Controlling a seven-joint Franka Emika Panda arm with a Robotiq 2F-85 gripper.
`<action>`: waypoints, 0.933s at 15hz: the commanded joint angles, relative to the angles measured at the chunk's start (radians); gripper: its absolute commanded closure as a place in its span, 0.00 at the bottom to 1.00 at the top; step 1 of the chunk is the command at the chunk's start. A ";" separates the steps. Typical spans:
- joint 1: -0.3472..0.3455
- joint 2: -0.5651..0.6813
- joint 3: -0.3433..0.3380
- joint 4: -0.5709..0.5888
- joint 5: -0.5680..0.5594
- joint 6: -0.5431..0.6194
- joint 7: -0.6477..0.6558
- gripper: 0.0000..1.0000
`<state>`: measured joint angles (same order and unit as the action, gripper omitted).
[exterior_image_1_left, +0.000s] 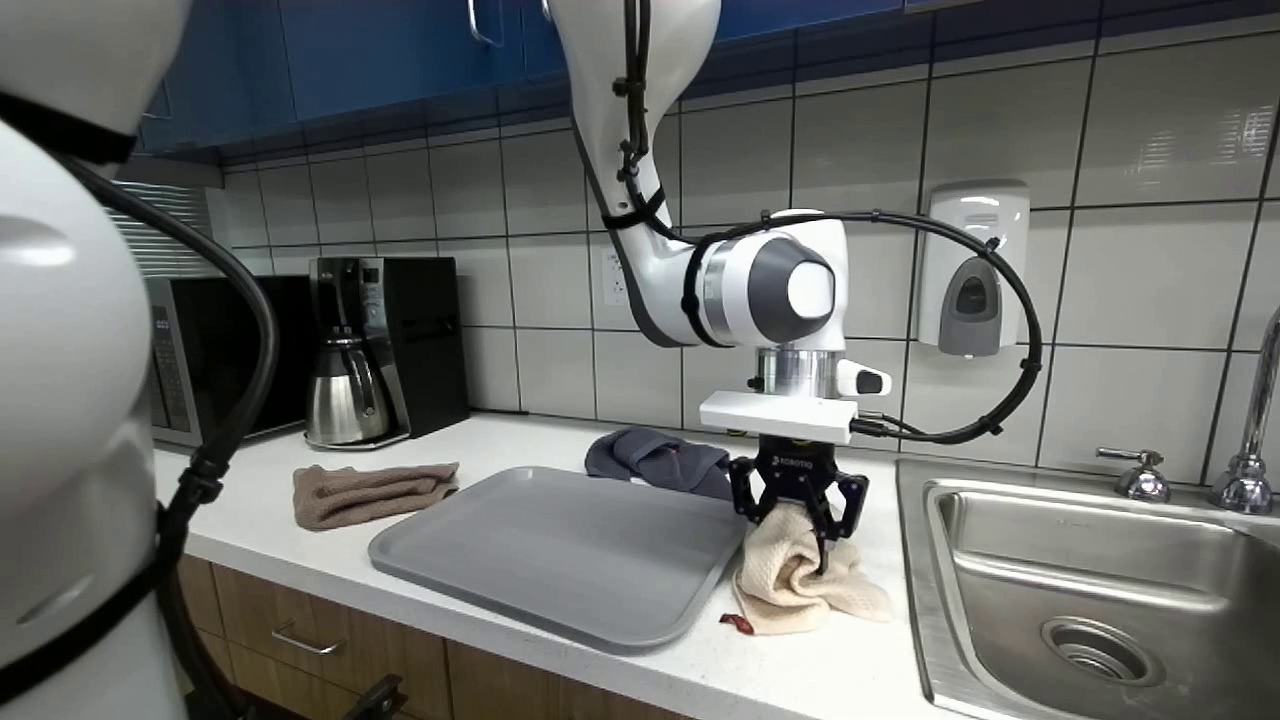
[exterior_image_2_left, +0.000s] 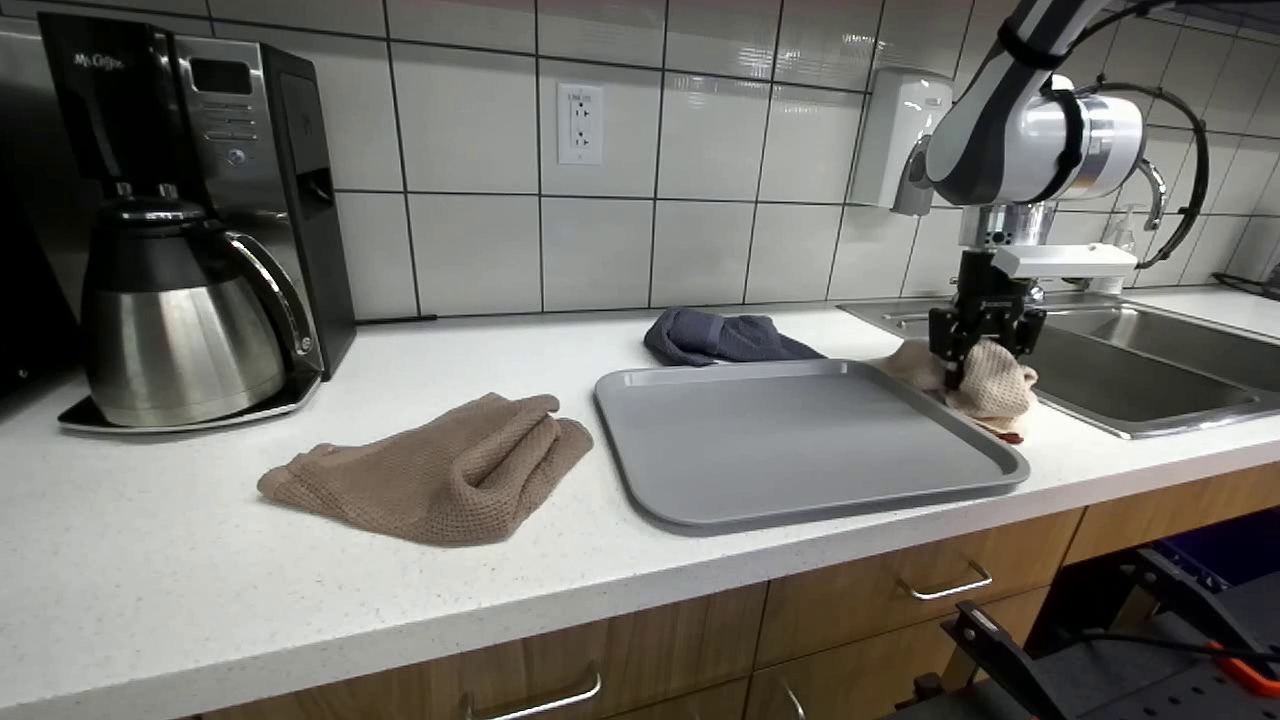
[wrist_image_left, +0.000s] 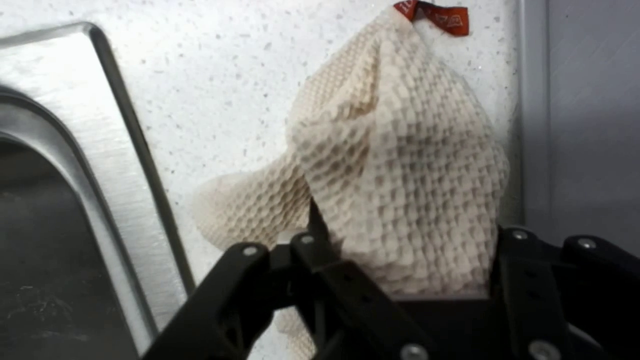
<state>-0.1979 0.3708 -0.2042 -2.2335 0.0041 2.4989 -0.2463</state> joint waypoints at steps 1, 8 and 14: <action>-0.025 -0.006 0.021 0.010 -0.001 -0.011 0.010 0.66; -0.031 -0.036 0.020 -0.014 0.008 -0.001 0.007 1.00; -0.046 -0.129 0.015 -0.060 0.017 0.012 -0.004 0.98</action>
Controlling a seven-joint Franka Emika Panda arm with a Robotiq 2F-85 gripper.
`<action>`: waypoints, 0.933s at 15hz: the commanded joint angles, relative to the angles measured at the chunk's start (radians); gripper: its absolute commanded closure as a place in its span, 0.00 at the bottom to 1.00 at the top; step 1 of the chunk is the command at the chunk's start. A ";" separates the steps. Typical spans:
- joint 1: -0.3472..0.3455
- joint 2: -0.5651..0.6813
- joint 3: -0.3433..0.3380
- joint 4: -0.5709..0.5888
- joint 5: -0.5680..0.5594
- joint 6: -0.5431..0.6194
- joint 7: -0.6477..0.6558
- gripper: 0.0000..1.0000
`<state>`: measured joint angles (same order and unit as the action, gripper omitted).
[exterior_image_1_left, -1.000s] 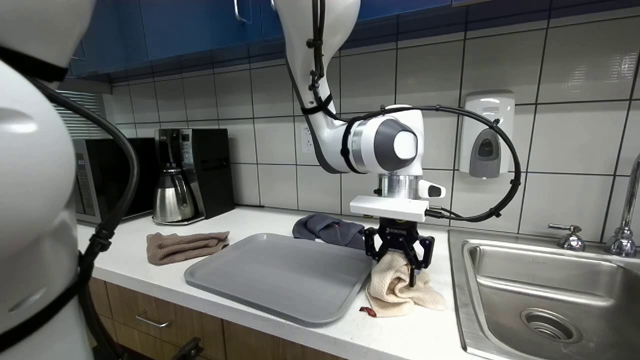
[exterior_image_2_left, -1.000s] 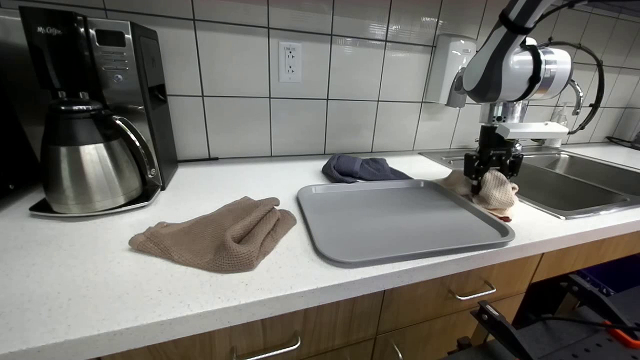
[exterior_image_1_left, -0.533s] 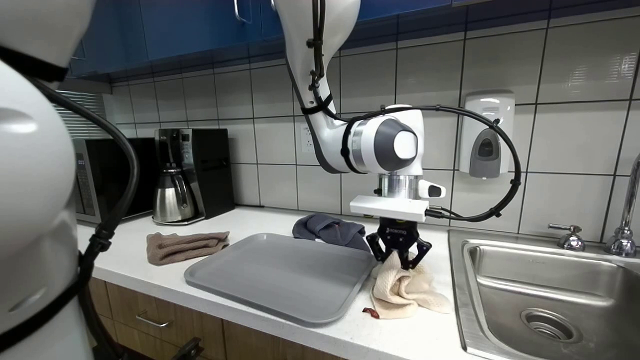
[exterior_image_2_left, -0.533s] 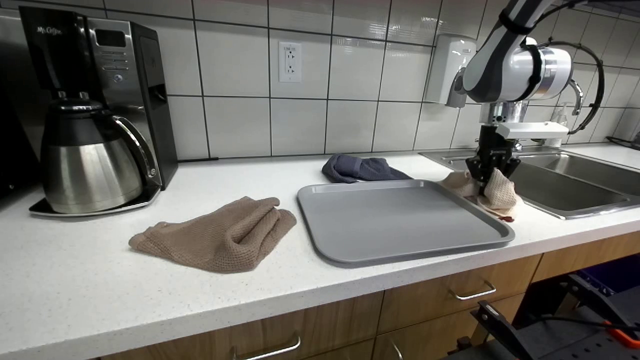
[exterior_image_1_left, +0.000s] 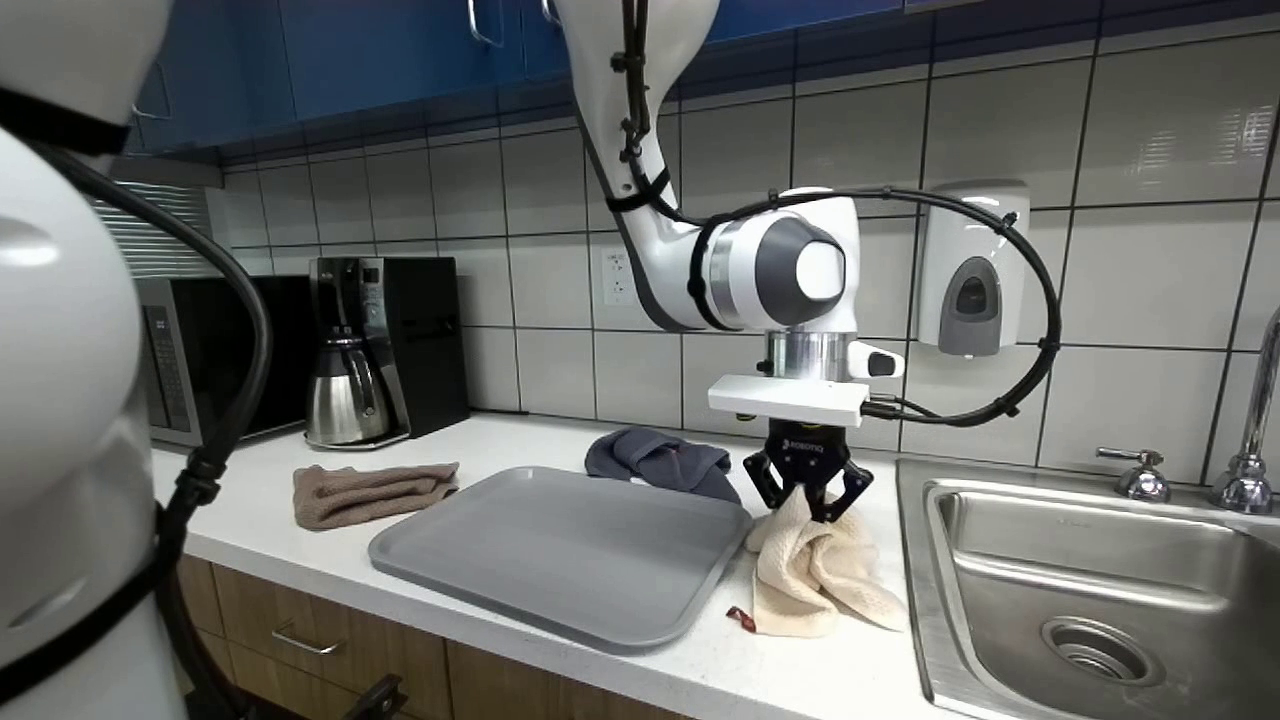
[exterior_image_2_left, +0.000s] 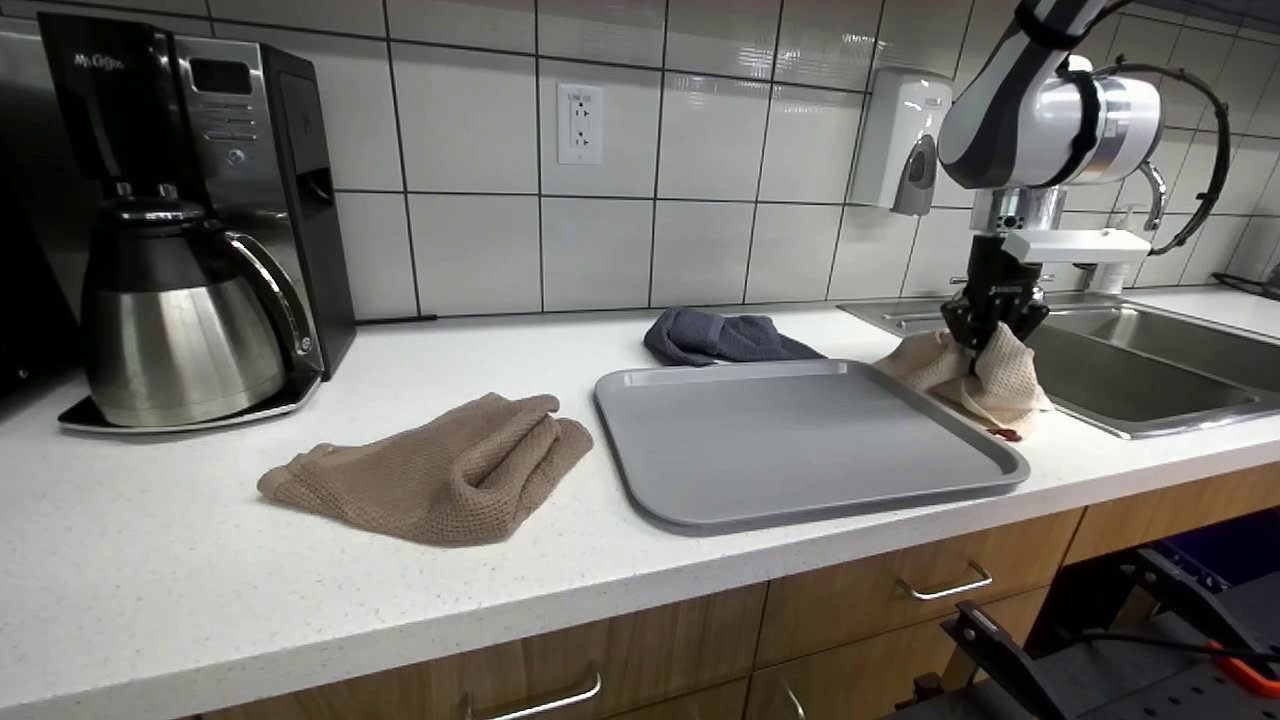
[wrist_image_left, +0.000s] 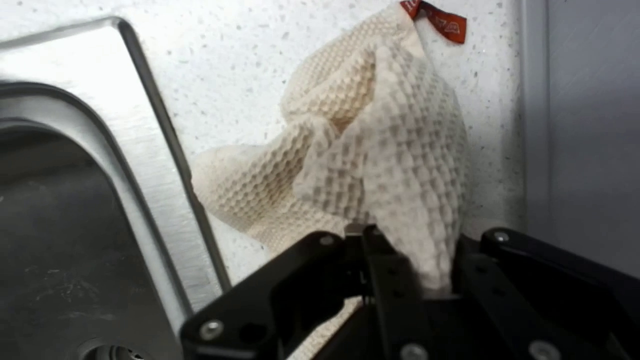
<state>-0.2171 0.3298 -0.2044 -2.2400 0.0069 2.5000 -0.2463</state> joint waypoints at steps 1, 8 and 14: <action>-0.028 -0.108 0.014 -0.062 0.016 0.010 -0.005 0.98; -0.005 -0.286 0.019 -0.153 0.013 -0.015 -0.021 0.98; 0.044 -0.412 0.033 -0.200 -0.007 -0.056 -0.012 0.98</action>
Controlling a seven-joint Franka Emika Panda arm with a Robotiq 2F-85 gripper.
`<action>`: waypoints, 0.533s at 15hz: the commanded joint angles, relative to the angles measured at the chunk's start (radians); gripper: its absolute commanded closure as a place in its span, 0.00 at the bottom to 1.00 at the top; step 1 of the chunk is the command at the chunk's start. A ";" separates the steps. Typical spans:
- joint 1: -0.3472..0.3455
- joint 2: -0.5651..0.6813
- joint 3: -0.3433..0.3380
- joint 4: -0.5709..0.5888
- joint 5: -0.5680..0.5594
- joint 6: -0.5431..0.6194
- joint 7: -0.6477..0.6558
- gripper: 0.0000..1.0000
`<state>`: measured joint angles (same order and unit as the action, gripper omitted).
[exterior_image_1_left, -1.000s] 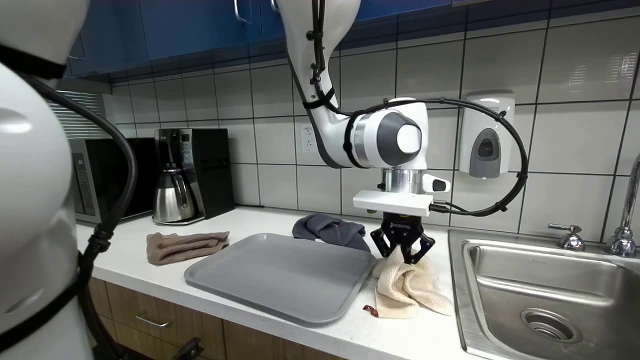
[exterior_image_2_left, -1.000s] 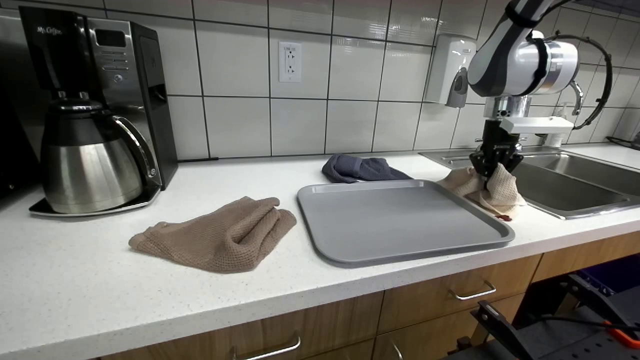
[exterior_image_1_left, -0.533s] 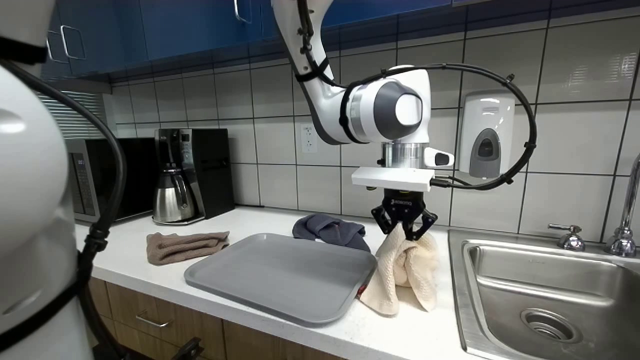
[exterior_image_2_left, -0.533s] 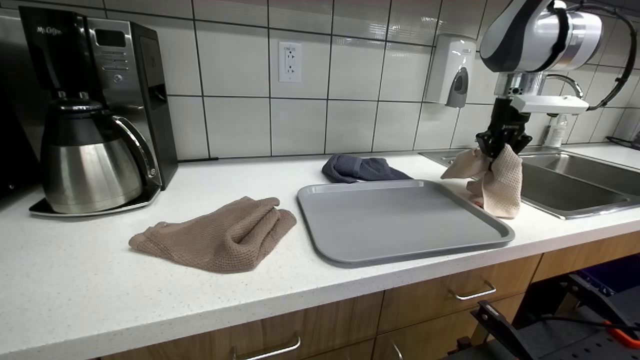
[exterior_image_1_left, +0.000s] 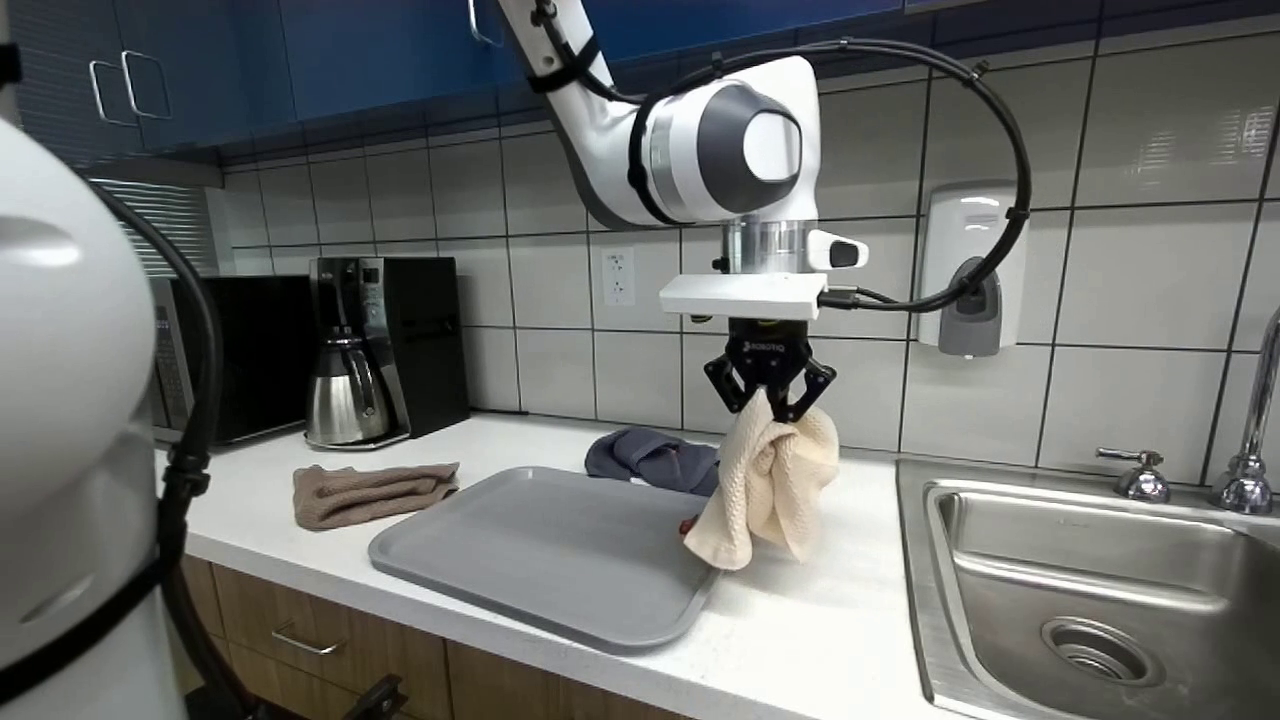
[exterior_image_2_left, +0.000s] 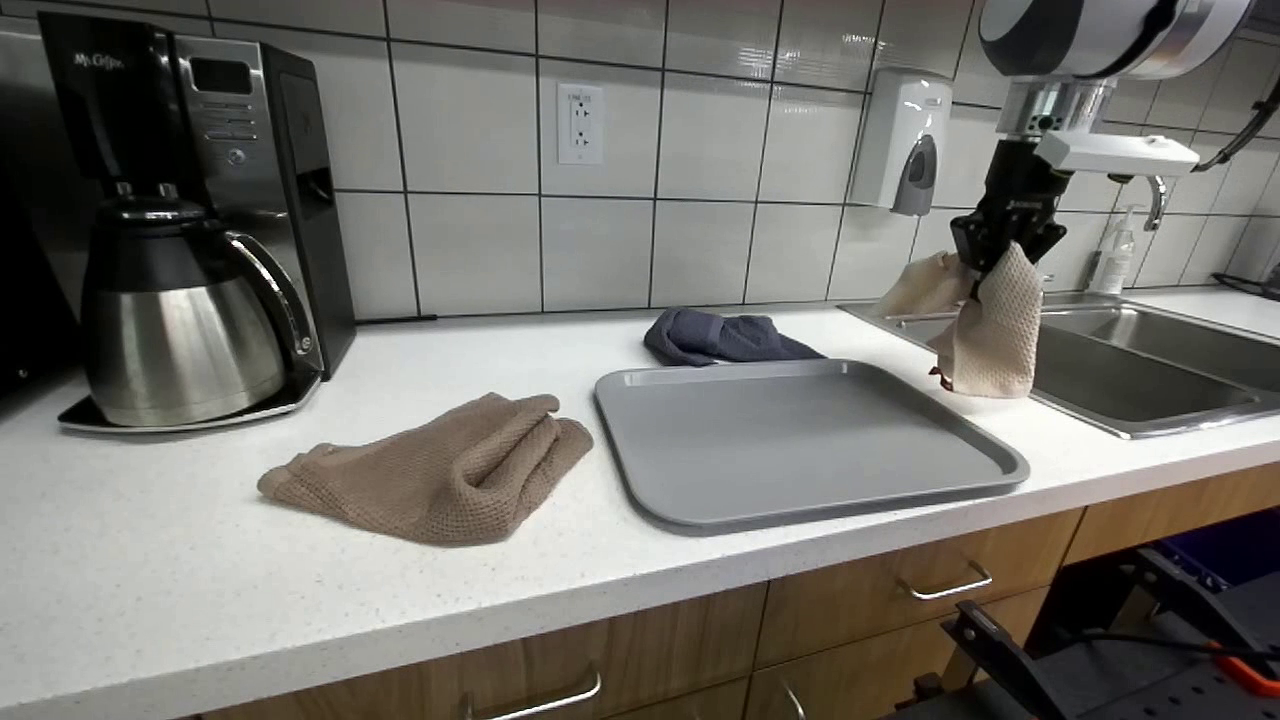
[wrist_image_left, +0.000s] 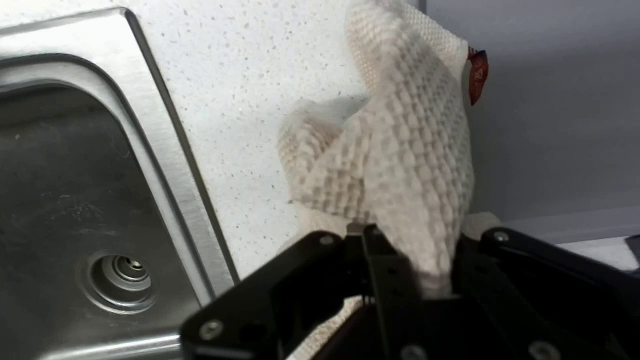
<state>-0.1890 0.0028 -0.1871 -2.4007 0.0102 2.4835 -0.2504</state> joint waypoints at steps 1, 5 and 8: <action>0.024 -0.094 0.019 -0.044 -0.009 -0.043 -0.008 0.98; 0.064 -0.103 0.039 -0.047 0.010 -0.064 -0.013 0.98; 0.092 -0.085 0.056 -0.044 0.018 -0.076 -0.012 0.98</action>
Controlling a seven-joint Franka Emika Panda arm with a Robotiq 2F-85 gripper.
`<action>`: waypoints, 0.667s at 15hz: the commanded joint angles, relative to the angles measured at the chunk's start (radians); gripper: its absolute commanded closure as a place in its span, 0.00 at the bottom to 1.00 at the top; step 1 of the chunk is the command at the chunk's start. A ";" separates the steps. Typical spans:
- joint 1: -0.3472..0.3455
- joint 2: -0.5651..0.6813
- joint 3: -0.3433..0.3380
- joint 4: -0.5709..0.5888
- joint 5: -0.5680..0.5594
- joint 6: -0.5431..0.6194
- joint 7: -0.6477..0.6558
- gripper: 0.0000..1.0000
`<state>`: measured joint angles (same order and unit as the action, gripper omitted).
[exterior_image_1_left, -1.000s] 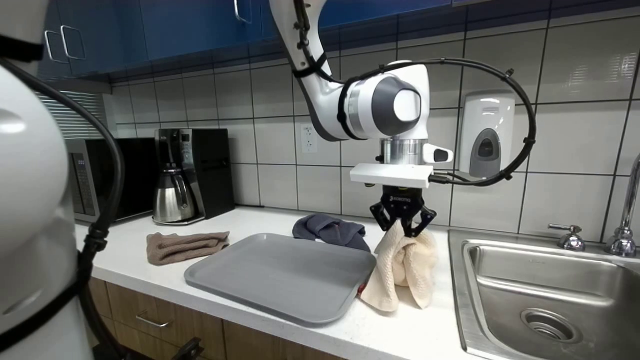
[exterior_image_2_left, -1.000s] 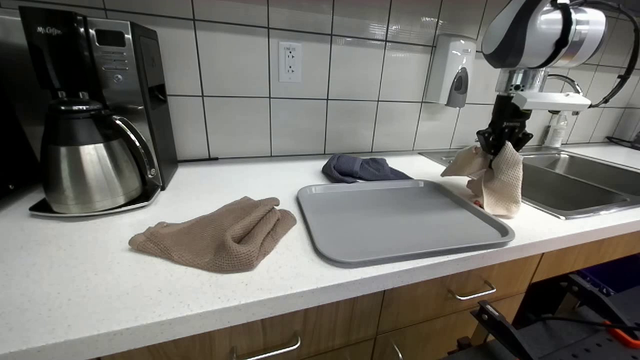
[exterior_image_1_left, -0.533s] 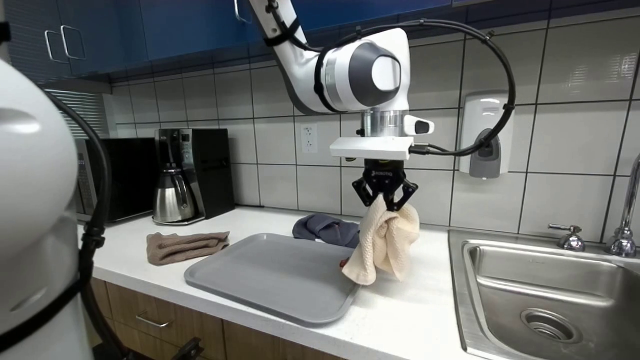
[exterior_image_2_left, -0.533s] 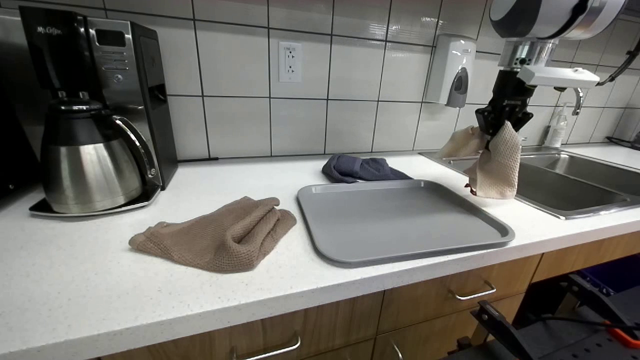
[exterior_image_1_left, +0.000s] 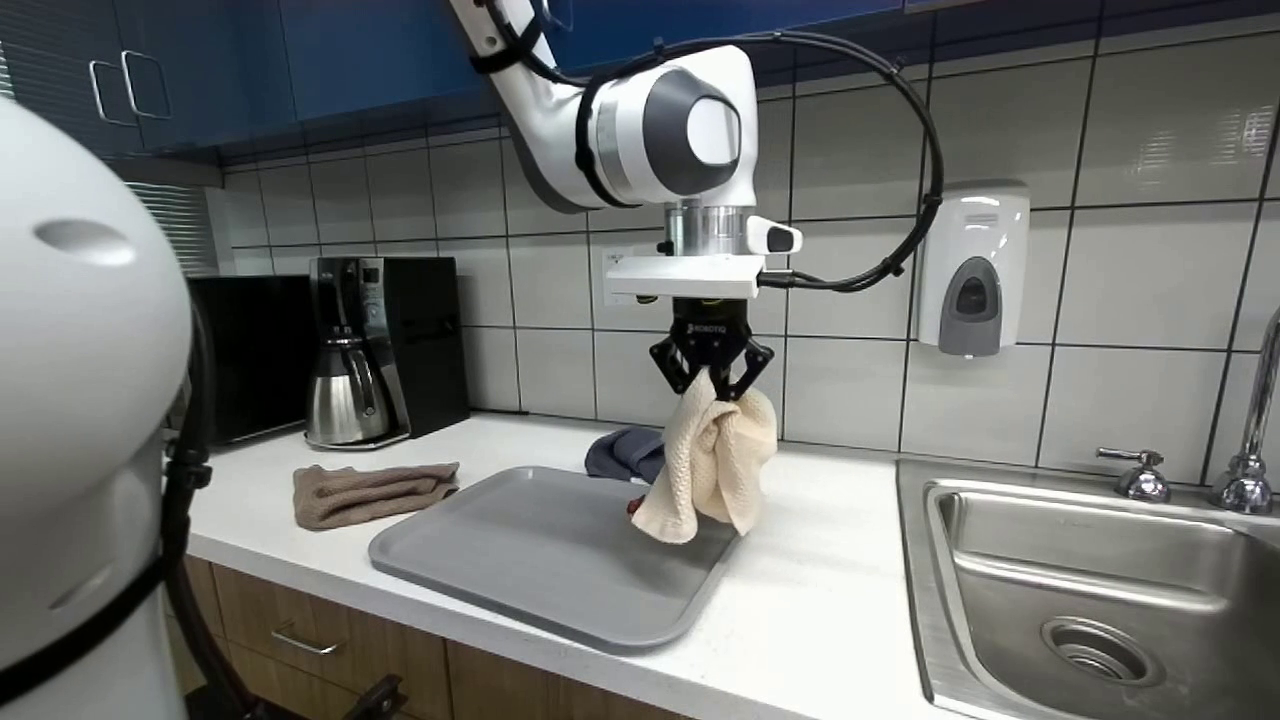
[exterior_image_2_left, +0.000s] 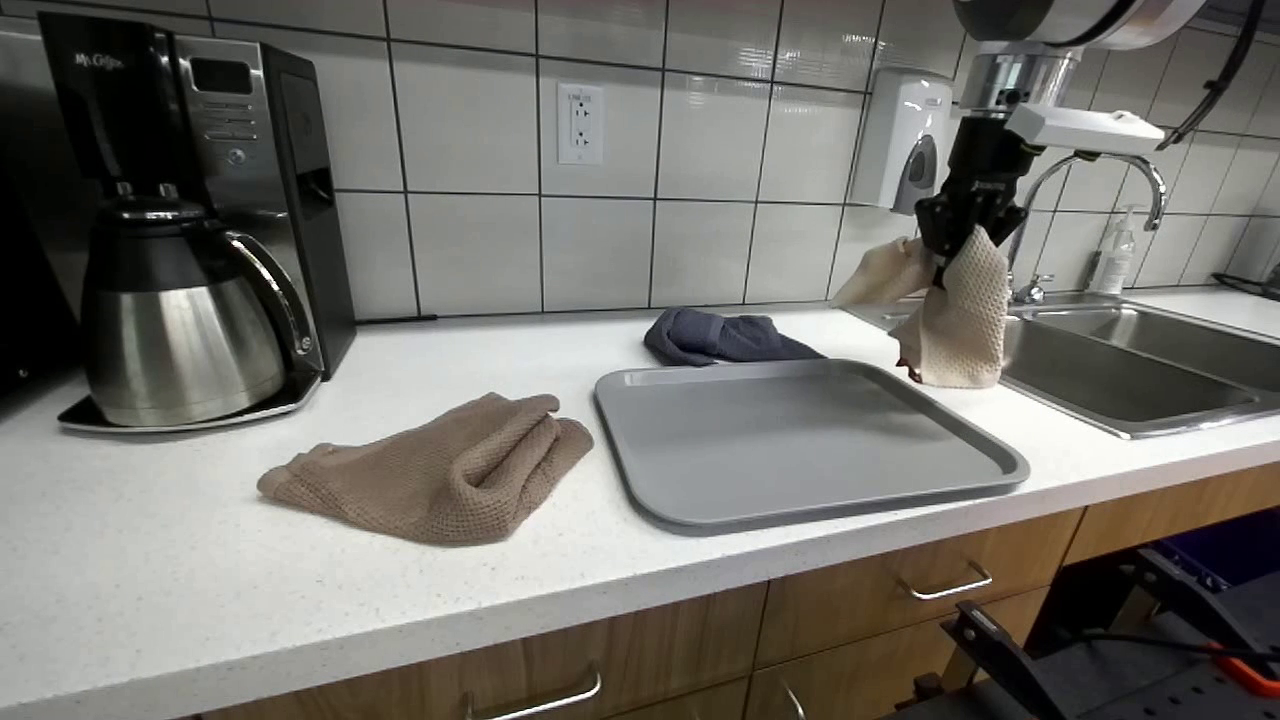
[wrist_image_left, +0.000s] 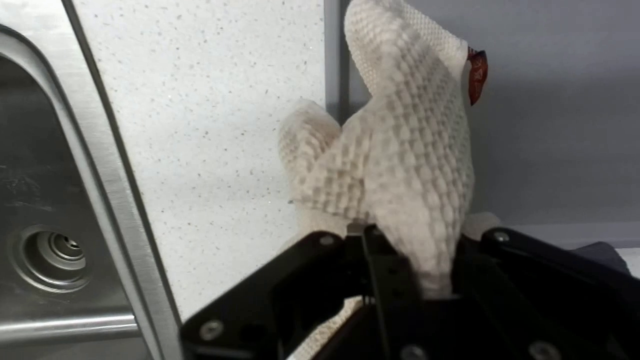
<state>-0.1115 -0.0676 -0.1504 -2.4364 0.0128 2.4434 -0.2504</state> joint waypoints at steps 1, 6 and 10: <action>0.023 -0.005 0.025 -0.005 0.017 -0.044 -0.014 0.98; 0.047 0.055 0.047 0.001 0.024 -0.050 -0.006 0.98; 0.050 0.115 0.058 0.005 0.047 -0.038 -0.006 0.98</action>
<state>-0.0570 0.0114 -0.1091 -2.4463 0.0299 2.4151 -0.2504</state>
